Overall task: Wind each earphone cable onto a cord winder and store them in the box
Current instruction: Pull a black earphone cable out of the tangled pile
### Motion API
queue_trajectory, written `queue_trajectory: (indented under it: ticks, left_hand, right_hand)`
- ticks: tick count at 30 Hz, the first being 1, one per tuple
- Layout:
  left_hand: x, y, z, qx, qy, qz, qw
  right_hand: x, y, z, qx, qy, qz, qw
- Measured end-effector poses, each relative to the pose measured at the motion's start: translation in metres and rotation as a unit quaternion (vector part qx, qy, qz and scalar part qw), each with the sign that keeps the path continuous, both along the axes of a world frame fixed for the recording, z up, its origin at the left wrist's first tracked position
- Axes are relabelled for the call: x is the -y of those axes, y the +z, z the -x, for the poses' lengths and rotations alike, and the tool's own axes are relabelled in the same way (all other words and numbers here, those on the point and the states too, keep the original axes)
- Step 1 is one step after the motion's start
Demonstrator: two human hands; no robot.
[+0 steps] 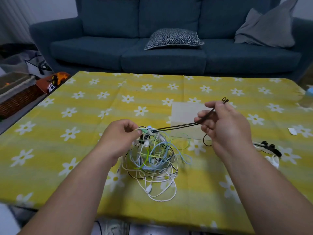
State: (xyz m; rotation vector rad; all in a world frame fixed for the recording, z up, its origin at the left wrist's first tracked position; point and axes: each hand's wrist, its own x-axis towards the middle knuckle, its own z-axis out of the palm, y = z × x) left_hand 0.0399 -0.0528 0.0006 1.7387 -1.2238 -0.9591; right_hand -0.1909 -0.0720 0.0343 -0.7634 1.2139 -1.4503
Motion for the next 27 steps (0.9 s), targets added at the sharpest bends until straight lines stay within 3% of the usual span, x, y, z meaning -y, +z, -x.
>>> queue_trajectory:
  ticks: [4, 7, 11, 13, 17, 21, 24, 27]
  left_hand:
    - [0.002, 0.004, 0.001, 0.032, 0.074, 0.074, 0.994]
    - [0.004, 0.004, 0.005, 0.031, 0.104, 0.099, 0.989]
    - [0.006, 0.011, 0.015, -0.131, 0.114, 0.072, 0.982]
    - [0.006, 0.015, 0.018, -0.198, 0.147, 0.064, 0.967]
    - [0.005, 0.017, 0.012, -0.250, 0.242, 0.042, 0.937]
    - [0.004, 0.015, 0.006, -0.152, 0.218, 0.040, 0.963]
    - [0.001, 0.016, 0.006, -0.087, 0.167, 0.020, 0.982]
    - [0.000, 0.010, 0.006, -0.041, 0.121, -0.013, 0.992]
  right_hand:
    - [0.004, -0.004, 0.002, -0.020, -0.055, -0.010, 0.998]
    - [0.002, -0.010, -0.004, -0.131, 0.071, -0.032, 0.988]
    - [-0.014, -0.018, -0.020, -0.384, 0.304, -0.038, 0.871]
    - [-0.015, -0.022, -0.024, -0.409, 0.302, -0.055, 0.859]
    - [-0.007, -0.018, -0.020, -0.317, 0.211, -0.074, 0.922]
    - [-0.006, -0.014, -0.021, -0.250, 0.185, -0.054, 0.949]
    - [-0.005, -0.009, -0.025, -0.085, 0.182, -0.051, 0.978]
    - [-0.007, -0.004, -0.025, 0.044, 0.202, -0.034, 0.978]
